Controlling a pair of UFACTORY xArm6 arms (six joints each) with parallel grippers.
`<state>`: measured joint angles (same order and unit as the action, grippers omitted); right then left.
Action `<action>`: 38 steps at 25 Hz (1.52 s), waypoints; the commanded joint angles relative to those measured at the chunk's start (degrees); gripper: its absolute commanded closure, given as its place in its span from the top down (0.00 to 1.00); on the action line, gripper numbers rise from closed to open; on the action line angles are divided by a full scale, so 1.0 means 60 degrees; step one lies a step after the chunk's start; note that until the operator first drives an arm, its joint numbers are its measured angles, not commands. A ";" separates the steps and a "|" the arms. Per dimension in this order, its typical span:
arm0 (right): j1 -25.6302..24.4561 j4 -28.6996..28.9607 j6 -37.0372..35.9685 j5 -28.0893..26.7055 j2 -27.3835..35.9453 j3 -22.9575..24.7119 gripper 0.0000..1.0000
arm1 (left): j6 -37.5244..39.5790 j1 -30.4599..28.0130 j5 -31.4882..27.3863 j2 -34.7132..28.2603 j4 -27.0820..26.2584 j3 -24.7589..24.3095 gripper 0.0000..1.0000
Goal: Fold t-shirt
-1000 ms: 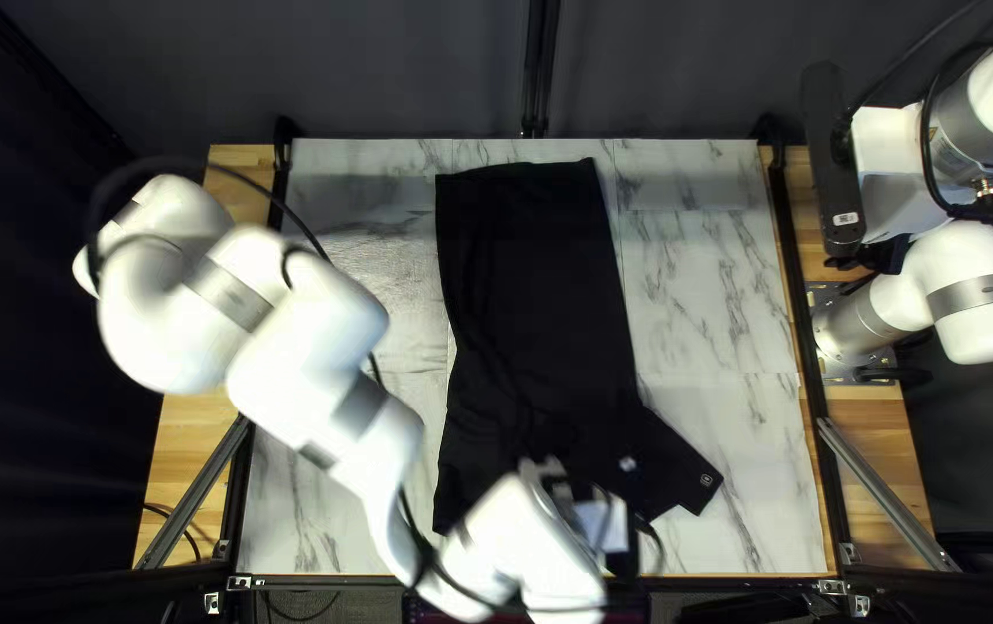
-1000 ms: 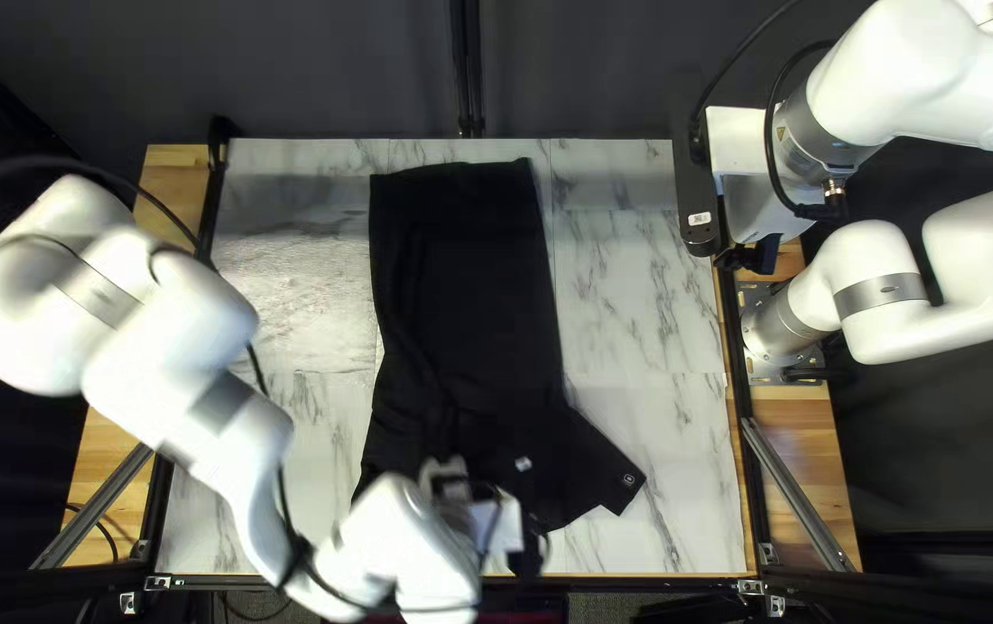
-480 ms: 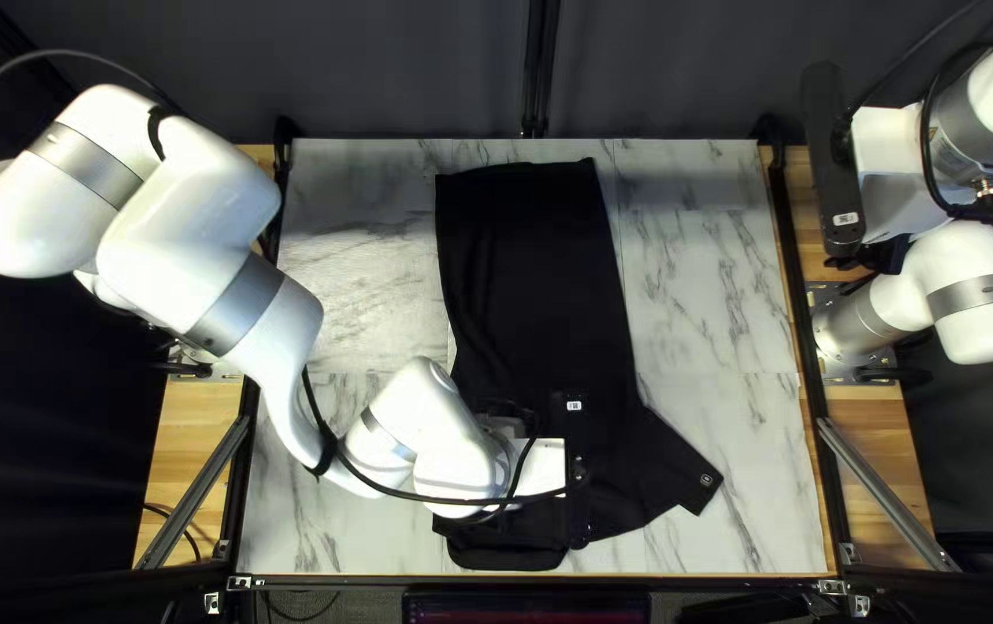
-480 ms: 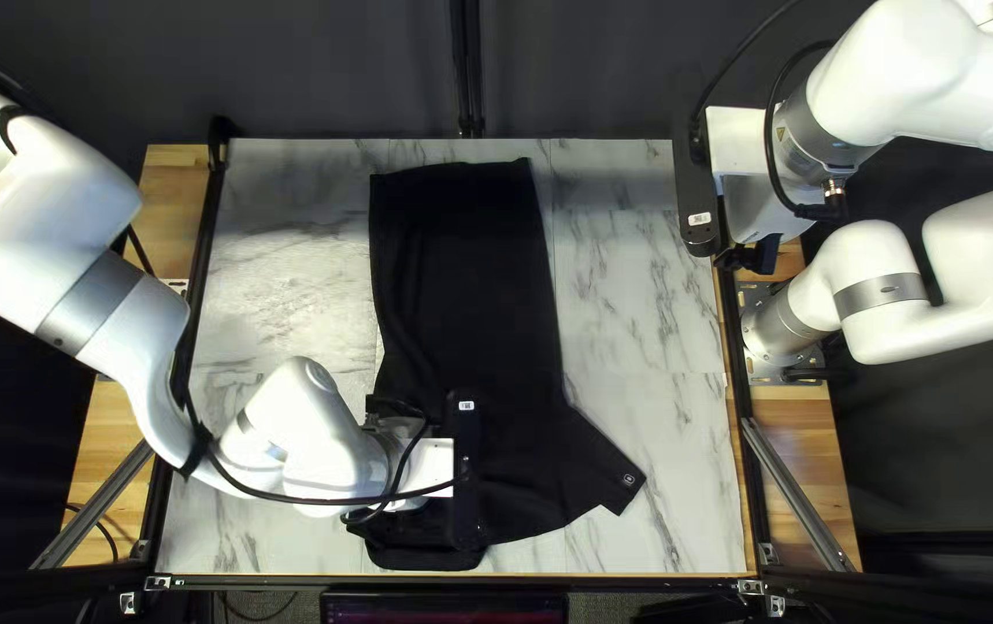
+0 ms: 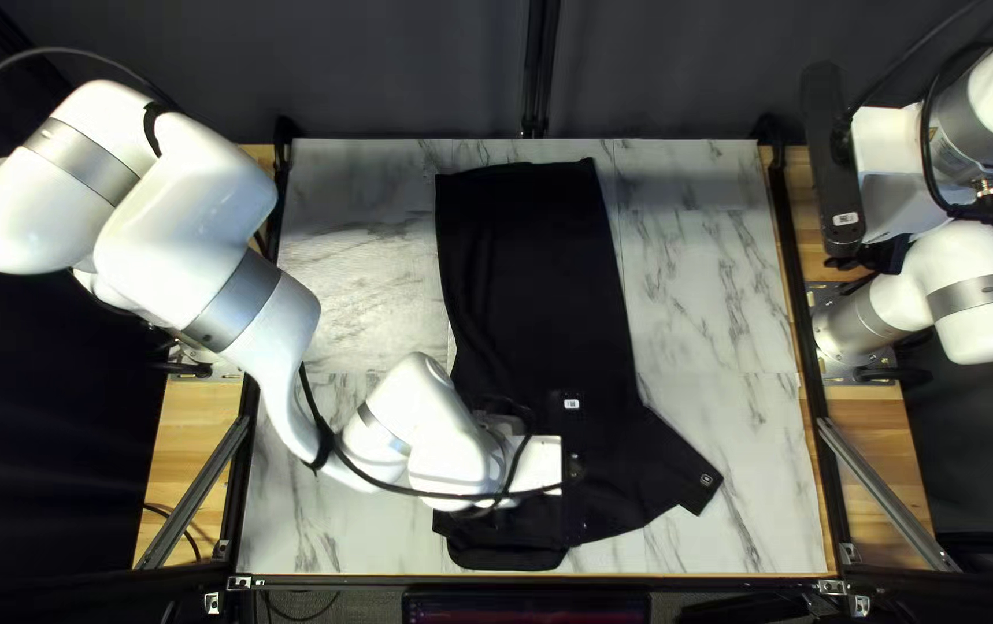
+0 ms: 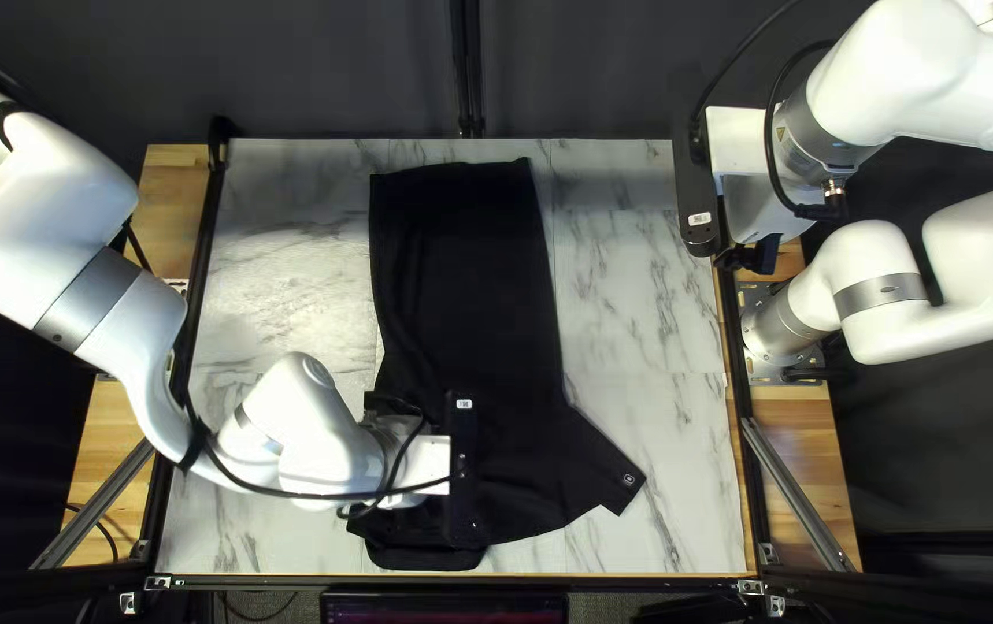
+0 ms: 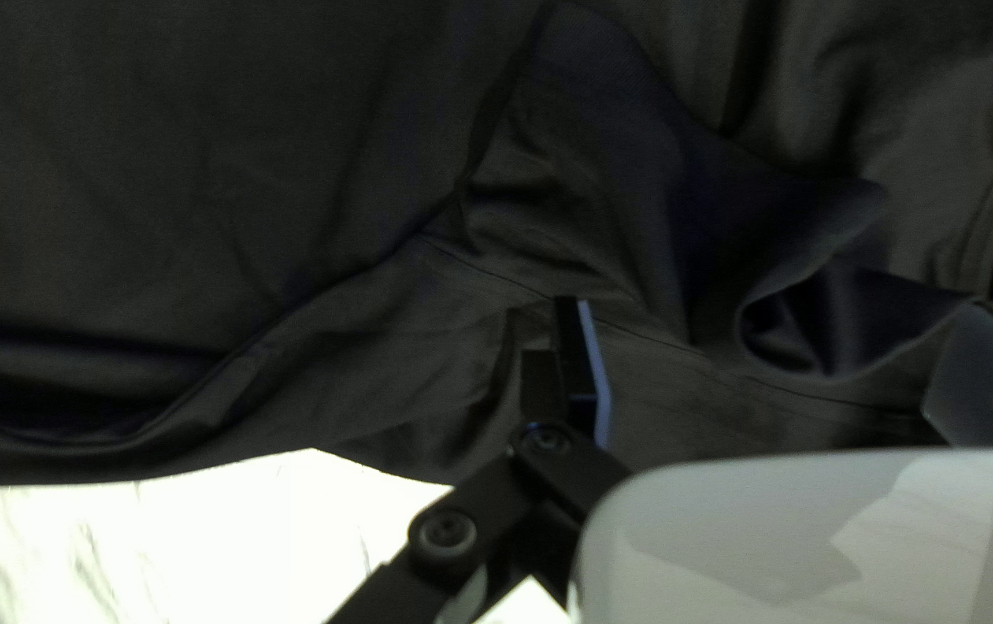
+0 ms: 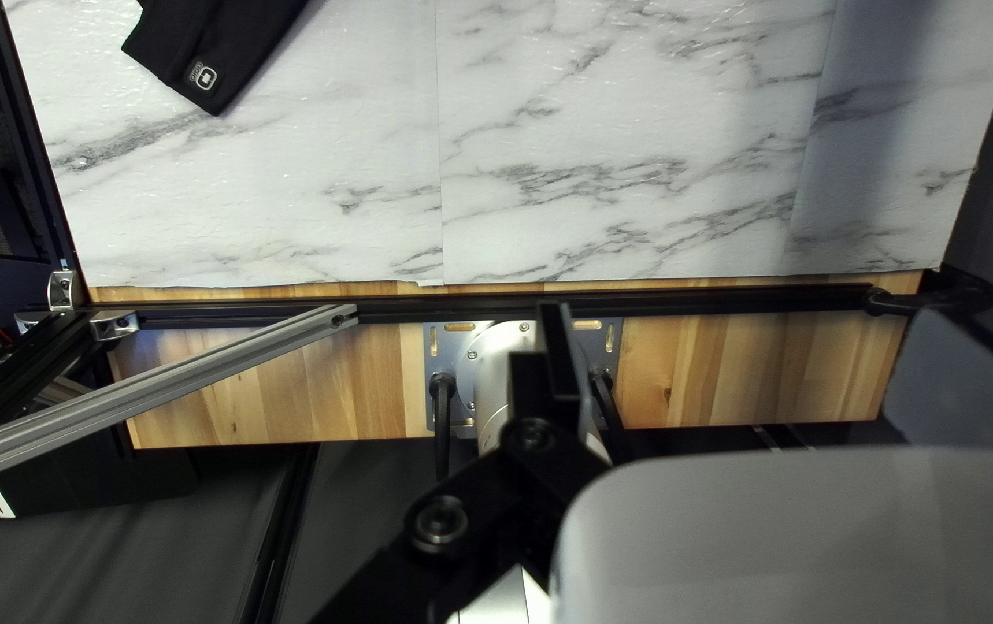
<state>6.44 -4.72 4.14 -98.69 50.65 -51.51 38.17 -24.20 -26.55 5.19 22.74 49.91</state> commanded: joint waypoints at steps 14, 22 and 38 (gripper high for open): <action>0.0000 0.0000 0.0000 0.0000 0.0000 0.0000 1.00 | -0.2768 -0.0535 -0.0457 0.1904 -0.1834 0.2275 1.00; 0.0000 0.0000 0.0000 0.0000 0.0000 0.0000 1.00 | -0.3176 -0.0566 -0.1307 0.2885 -0.2134 0.3372 1.00; 0.0000 0.0000 0.0000 0.0000 0.0000 0.0000 1.00 | -0.4132 -0.0483 -0.1994 0.4043 -0.2837 0.4353 0.57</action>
<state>6.44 -4.72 4.14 -98.69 50.65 -51.51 14.43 -27.13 -38.58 28.85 6.46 75.70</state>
